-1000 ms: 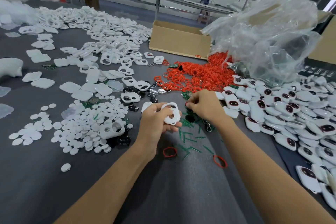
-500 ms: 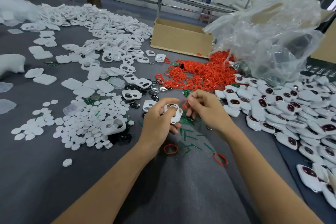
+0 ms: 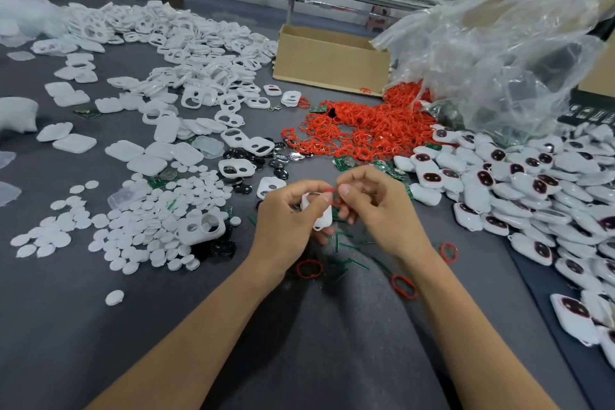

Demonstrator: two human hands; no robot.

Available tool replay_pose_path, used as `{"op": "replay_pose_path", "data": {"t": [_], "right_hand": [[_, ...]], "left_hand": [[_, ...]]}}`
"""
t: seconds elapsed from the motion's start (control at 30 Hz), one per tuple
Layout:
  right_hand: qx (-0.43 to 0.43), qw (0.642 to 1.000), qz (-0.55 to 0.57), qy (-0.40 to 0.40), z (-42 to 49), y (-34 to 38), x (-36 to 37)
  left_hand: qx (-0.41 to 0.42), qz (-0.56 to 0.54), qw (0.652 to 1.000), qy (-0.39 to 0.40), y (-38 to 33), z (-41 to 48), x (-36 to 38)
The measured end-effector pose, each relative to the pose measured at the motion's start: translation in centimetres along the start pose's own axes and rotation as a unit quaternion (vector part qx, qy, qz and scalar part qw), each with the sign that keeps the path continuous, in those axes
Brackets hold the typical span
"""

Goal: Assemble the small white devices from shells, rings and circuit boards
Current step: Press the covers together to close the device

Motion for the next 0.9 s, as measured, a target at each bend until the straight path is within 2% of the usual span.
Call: {"op": "replay_pose_path", "data": {"t": [0.17,0.5,0.7,0.9], "right_hand": [[0.018,0.997,0.075,-0.013,-0.1,-0.1,-0.3],[0.001,0.999,0.03,-0.022,-0.6,0.8,-0.4],[0.046,0.993,0.109,-0.006,-0.7,0.1,0.4],[0.047,0.994,0.086,-0.042,-0.7,0.0,-0.5]], "left_hand": [[0.011,0.006,1.0,-0.007,-0.2,-0.1,-0.1],[0.026,0.013,1.0,0.002,-0.5,-0.2,0.2],[0.007,-0.028,0.999,-0.02,-0.3,0.1,-0.4],[0.031,0.001,0.999,-0.019,-0.6,0.0,-0.4]]}}
Point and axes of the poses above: each hand's wrist, its own z-axis towards the middle knuckle, its own x-axis out of the palm, y = z × x, the point moved 10 cm from there along z, towards the middle knuckle, and after that the axes turned 1 degree about -y, right-handed, at the moved point
